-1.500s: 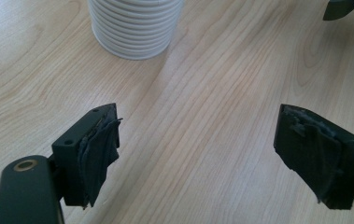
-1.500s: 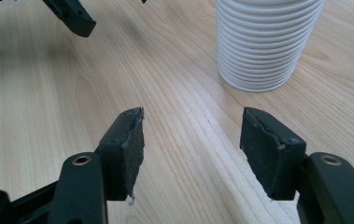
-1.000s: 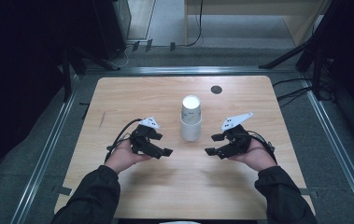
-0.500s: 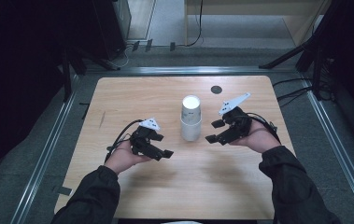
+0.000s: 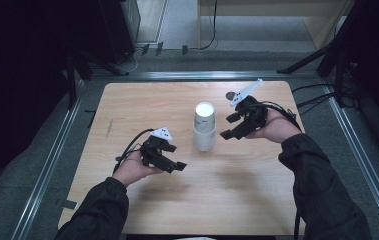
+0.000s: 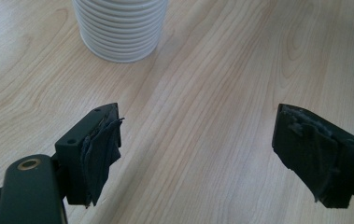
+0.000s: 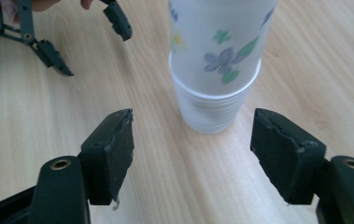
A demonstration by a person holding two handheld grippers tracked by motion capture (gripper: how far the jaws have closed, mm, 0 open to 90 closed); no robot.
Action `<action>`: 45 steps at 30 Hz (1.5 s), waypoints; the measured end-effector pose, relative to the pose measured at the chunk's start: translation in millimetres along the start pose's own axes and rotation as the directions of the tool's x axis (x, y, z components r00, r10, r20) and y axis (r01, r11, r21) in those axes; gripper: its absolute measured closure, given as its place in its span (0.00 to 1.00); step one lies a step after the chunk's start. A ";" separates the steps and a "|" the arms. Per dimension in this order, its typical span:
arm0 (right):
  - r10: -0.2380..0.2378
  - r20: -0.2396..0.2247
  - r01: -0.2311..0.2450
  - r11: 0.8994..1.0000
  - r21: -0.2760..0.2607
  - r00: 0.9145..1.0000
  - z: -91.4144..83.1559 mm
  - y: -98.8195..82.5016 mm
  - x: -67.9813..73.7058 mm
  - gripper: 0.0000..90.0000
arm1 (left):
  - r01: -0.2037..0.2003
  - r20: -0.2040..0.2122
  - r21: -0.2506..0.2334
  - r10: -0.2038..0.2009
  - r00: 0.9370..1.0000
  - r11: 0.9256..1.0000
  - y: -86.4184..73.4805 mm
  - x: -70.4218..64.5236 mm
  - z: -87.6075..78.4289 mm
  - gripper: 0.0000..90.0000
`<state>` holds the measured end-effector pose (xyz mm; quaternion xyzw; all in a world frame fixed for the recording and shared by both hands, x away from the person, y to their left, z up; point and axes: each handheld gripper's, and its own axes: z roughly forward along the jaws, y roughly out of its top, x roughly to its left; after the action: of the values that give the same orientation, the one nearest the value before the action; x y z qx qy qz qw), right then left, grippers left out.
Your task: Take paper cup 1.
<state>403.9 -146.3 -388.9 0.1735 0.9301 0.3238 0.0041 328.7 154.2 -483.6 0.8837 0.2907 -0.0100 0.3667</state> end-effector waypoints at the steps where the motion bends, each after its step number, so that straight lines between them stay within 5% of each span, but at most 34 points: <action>1: -0.012 -0.001 0.012 1.000 0.005 1.000 0.3 6.1 -2.7 0.32 | 0.002 0.003 -0.002 -0.002 1.000 1.000 0.0 0.3 -0.4 0.18; 17: -0.051 -0.012 0.052 0.995 0.089 0.999 19.2 42.4 -16.7 0.27 | 0.013 0.019 -0.014 -0.013 1.000 1.000 -0.8 2.1 -1.5 0.18; 31: -0.080 -0.022 0.082 0.990 0.117 0.997 33.9 66.0 -12.1 0.25 | 0.002 0.019 -0.012 -0.001 1.000 1.000 -1.5 2.7 -2.5 0.18; 45: -0.070 -0.005 0.070 0.989 0.131 0.998 35.9 77.4 -11.6 0.37 | -0.005 0.014 -0.009 0.005 1.000 1.000 -2.6 2.3 -2.6 0.18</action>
<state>443.9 -72.0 -371.7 0.1404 0.9549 0.2616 0.0039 328.7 158.5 -483.9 0.8827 0.2860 -0.0138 0.3726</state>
